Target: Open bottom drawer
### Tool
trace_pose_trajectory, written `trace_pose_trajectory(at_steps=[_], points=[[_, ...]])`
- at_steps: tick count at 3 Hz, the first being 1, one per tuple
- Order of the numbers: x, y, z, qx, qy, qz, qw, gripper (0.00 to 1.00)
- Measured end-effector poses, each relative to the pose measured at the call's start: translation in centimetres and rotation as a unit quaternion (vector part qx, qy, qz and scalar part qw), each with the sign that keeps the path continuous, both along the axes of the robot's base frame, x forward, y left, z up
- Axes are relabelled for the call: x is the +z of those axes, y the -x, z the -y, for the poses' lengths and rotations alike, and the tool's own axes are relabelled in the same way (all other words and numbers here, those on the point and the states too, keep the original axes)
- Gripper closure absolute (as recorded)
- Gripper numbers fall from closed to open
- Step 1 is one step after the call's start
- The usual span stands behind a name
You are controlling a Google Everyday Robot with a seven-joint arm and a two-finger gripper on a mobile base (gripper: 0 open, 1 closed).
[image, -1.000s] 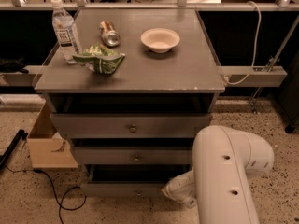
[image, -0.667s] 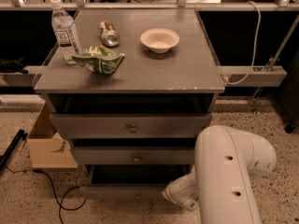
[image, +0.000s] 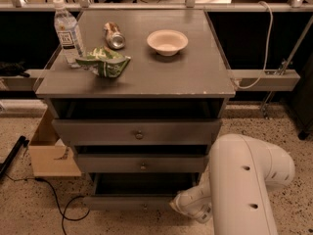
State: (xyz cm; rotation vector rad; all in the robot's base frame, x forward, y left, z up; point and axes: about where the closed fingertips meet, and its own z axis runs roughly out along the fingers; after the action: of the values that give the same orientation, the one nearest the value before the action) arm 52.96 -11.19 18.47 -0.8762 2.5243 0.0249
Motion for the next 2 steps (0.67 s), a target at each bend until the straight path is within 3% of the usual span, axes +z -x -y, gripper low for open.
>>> trace_pose_trajectory(at_steps=[2], points=[[-0.4,1.9,-0.5,-0.003,-0.011,-0.008,0.9999,1.00]])
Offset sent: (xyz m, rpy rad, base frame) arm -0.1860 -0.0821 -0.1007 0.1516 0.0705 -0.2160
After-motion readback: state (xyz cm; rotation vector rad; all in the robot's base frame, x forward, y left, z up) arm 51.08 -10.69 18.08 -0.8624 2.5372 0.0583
